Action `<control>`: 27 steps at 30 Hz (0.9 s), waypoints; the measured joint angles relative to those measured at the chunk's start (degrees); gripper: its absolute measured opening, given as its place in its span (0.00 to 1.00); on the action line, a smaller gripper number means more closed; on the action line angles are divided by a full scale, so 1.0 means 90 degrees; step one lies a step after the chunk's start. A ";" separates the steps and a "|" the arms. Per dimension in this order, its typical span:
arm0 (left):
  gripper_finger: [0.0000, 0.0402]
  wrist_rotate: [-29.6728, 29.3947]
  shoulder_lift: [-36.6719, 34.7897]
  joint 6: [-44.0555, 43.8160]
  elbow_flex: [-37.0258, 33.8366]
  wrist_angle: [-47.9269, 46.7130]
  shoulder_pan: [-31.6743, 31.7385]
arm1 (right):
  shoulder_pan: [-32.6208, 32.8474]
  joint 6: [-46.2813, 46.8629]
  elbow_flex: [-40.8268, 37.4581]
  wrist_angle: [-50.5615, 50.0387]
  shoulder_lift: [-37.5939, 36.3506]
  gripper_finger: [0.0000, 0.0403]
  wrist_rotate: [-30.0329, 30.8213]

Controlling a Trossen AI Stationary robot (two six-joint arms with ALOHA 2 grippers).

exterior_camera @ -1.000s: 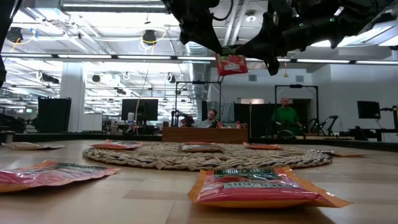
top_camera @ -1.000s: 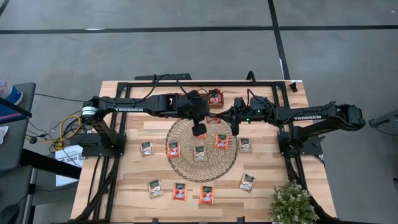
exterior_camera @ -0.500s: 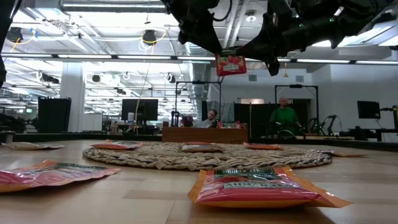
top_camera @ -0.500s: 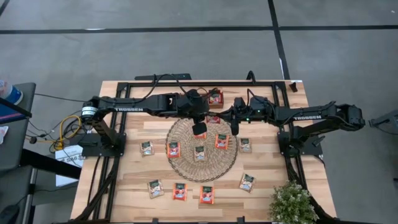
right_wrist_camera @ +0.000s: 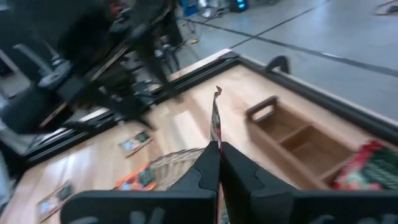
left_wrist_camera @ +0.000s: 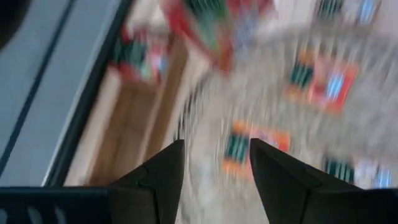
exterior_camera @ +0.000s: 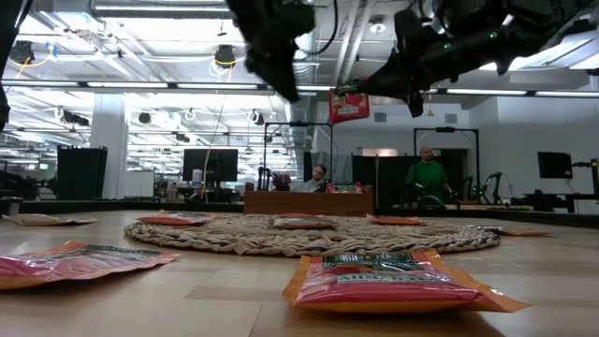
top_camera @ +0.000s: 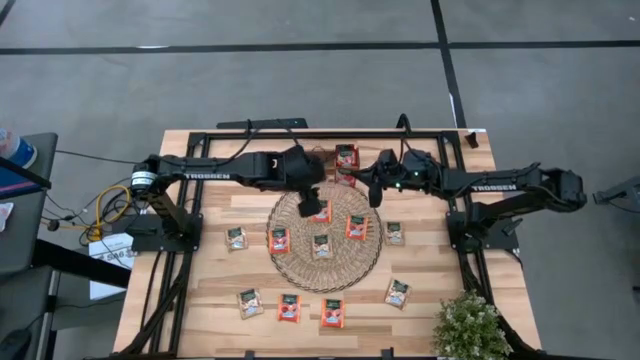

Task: Pick & Place Tea
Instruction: Put the red tea bag into the right section of the wooden organizer

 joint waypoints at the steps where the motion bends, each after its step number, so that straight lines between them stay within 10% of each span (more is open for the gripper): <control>1: 0.44 0.0000 0.0000 -0.0122 0.0000 -0.0307 0.0000 | -0.0112 -0.0001 0.0000 -0.0001 0.0000 0.00 -0.0012; 8: 0.43 0.0069 -0.0122 -0.0520 -0.0381 -0.1211 0.0118 | -0.0930 -0.0185 0.0000 -0.0030 0.0073 0.00 -0.0579; 27: 0.43 0.1820 -0.2782 -0.1395 -0.4400 0.2693 0.0782 | -0.1585 -0.1216 0.1498 -0.0934 0.2072 0.00 -0.0840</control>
